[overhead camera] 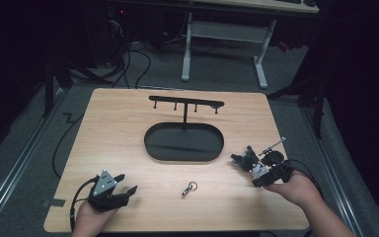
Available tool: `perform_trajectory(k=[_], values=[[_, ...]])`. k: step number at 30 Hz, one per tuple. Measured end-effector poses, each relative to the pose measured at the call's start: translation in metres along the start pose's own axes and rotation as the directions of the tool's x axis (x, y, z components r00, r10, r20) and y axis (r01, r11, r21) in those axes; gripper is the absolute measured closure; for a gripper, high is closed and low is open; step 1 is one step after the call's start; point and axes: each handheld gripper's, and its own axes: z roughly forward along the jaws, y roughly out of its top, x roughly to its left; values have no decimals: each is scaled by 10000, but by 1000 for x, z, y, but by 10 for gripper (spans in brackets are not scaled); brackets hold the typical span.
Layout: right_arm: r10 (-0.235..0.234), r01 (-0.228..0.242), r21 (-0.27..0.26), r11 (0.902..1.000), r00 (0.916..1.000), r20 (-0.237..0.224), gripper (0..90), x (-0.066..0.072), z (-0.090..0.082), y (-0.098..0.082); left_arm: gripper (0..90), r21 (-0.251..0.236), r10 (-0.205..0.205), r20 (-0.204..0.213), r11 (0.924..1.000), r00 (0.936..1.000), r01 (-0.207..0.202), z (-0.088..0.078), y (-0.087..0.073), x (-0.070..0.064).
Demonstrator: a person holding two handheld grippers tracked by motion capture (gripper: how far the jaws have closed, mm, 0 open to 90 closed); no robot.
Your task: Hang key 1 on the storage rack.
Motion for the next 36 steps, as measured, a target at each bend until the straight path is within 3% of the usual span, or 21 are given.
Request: perform_trajectory(k=[9,16,18,23,27,36], values=[[106,-95,293,9995,9992,-388,194,-12,14,15,362,23,-9,-19,10000,10000,9,-1,0,2],[243,-234,488,9985,9995,-187,192,-19,29,22,362,70,12,-14,10000,10000,-11,-1,-1,2],[148,-138,313,9994,9994,-316,200,-22,33,23,362,68,2,-13,10000,10000,-2,-1,-1,2],[170,-162,408,9990,9996,-214,298,-24,42,22,362,78,-6,-18,10000,10000,7,-1,-1,2],[264,-263,137,9996,9996,-132,413,-26,42,21,362,74,-9,-29,10000,10000,9,0,-2,2],[159,-158,209,9997,9999,-20,457,-24,45,21,362,101,22,-43,9999,10000,-22,0,-2,1]])
